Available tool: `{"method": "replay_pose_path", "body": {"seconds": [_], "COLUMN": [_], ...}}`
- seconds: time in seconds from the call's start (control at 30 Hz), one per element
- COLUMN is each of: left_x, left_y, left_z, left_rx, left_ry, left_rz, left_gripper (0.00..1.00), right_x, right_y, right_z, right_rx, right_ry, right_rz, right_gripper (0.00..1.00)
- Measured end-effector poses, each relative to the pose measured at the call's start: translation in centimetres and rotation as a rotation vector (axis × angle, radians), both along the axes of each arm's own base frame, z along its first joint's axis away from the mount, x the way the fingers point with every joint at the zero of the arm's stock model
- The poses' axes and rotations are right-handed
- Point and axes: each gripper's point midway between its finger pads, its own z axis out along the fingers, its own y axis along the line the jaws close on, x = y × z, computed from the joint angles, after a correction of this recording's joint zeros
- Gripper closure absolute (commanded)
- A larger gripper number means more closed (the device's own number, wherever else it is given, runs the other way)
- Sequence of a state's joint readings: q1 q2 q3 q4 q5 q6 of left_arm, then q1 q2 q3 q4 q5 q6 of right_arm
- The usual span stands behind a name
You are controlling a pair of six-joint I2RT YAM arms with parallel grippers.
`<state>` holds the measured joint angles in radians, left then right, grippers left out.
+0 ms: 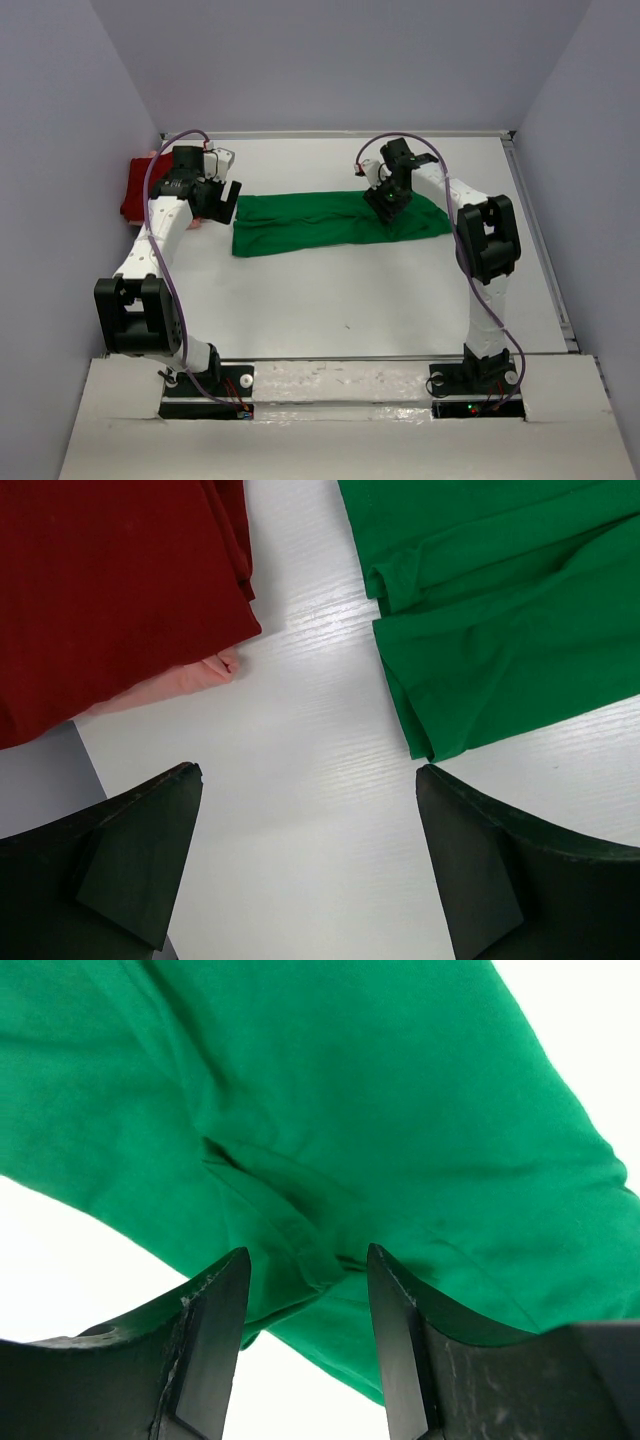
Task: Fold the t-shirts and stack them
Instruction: Fold the tshirt
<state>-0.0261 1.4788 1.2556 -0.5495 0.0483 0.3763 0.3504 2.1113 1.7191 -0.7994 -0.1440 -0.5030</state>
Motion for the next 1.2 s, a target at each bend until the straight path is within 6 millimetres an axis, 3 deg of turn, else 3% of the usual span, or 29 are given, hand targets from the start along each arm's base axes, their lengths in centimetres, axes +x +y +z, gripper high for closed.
{"method": "replay_pose_path", "body": {"seconds": [0.33, 0.53, 0.83, 1.0, 1.2], "left_x": [0.0, -0.1, -0.1, -0.3, -0.9], "left_y": [0.0, 0.0, 0.0, 0.0, 0.0], "left_z": [0.1, 0.5, 0.6, 0.6, 0.6], "left_rx": [0.0, 0.0, 0.0, 0.0, 0.001], "left_ry": [-0.003, -0.013, -0.016, -0.015, -0.02], "left_rz": [0.0, 0.0, 0.0, 0.0, 0.0], "left_gripper": [0.01, 0.01, 0.01, 0.01, 0.01], "right_x": [-2.7, -5.4, -8.8, -8.2, -3.9], "right_y": [2.2, 3.9, 4.0, 3.7, 1.7], "right_z": [0.8, 2.9, 5.7, 6.2, 5.7], "right_rx": [0.129, 0.237, 0.303, 0.312, 0.211], "right_ry": [0.117, 0.229, 0.317, 0.295, 0.139], "right_rz": [0.057, 0.123, 0.168, 0.149, 0.022], "right_gripper": [0.45, 0.44, 0.44, 0.5, 0.57]}}
